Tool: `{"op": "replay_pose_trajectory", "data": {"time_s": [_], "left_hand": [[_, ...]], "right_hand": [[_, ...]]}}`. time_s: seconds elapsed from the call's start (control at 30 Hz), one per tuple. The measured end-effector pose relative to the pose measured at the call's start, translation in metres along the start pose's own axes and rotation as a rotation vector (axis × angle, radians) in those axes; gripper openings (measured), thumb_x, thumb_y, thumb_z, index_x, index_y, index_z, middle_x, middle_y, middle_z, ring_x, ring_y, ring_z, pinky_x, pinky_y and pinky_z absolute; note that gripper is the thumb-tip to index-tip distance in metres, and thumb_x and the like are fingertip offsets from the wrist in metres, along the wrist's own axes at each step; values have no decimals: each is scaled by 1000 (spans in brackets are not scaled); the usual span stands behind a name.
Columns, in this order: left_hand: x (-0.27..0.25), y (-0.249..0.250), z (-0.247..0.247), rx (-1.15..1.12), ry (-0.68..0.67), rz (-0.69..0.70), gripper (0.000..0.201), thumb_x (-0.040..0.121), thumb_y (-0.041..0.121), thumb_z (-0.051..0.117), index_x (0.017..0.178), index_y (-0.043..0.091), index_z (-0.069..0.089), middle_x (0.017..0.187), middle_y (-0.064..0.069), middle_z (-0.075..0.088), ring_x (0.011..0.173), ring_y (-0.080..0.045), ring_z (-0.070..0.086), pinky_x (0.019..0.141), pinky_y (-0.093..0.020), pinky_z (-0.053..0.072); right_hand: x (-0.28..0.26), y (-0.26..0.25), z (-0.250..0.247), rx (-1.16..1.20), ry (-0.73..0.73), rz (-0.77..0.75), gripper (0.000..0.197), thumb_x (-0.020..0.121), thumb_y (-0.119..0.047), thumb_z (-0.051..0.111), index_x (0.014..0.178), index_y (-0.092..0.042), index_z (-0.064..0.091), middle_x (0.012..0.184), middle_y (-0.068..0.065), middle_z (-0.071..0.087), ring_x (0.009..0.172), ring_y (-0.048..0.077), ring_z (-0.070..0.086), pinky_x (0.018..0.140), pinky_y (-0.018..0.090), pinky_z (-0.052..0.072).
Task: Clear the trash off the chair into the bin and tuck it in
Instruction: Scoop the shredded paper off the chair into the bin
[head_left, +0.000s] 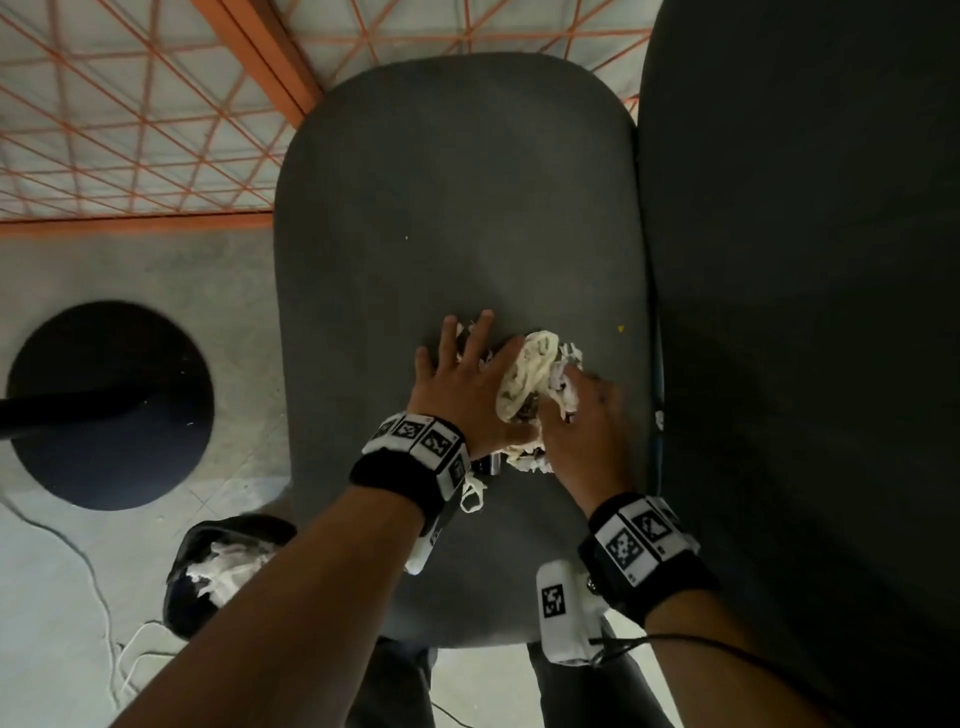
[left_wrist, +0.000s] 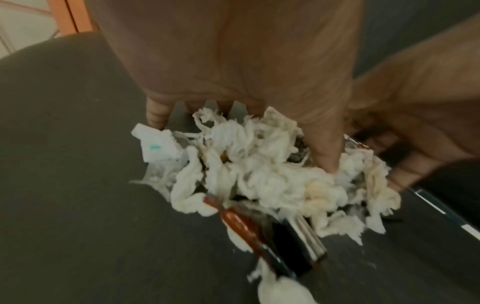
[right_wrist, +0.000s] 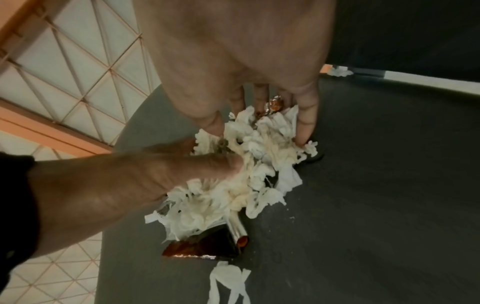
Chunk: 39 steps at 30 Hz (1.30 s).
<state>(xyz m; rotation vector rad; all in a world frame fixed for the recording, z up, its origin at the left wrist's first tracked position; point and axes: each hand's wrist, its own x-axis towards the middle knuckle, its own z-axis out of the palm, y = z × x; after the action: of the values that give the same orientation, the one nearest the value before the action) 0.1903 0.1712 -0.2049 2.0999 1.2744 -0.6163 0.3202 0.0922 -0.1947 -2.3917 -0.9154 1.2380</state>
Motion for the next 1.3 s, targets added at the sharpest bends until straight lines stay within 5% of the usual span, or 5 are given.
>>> {"op": "replay_pose_trajectory", "data": {"time_s": [0.3, 0.53, 0.7, 0.9, 1.3], "left_hand": [[-75, -5, 25, -181, 86, -264, 119, 61, 78, 61, 143, 49, -19, 159, 6, -22, 146, -40, -17, 107, -72, 11], [-109, 16, 51, -660, 75, -572, 131, 55, 40, 88, 142, 53, -9, 140, -4, 23, 128, -39, 41, 97, -55, 44], [-83, 16, 44, -822, 151, -594, 127, 63, 21, 85, 145, 48, -8, 129, -4, 27, 102, -34, 61, 87, -41, 51], [-49, 10, 18, -841, 99, -489, 134, 58, 19, 88, 148, 40, -9, 144, -7, 21, 122, -33, 52, 97, -45, 46], [-38, 10, 31, -622, 325, -290, 76, 68, 30, 79, 132, 32, 37, 142, -3, 21, 119, -36, 45, 89, -47, 52]], "right_hand": [[6, -3, 17, 28, -133, -13, 51, 76, -54, 54, 119, -28, 61, 124, 3, 59, 112, 17, 58, 98, 39, 51], [9, -19, 13, 80, -144, 40, 59, 78, -56, 62, 130, -29, 54, 137, 3, 45, 121, 20, 53, 106, 41, 45], [20, -22, 26, 85, -157, 70, 71, 60, -69, 57, 121, -32, 56, 131, 2, 56, 115, 21, 58, 102, 42, 49], [22, -31, 34, 118, -198, 104, 64, 61, -62, 56, 118, -33, 60, 127, 3, 57, 111, 22, 61, 97, 41, 53], [27, -20, 59, 181, -185, 143, 62, 57, -56, 44, 110, -30, 63, 119, 9, 63, 101, 31, 67, 89, 52, 56]]}}
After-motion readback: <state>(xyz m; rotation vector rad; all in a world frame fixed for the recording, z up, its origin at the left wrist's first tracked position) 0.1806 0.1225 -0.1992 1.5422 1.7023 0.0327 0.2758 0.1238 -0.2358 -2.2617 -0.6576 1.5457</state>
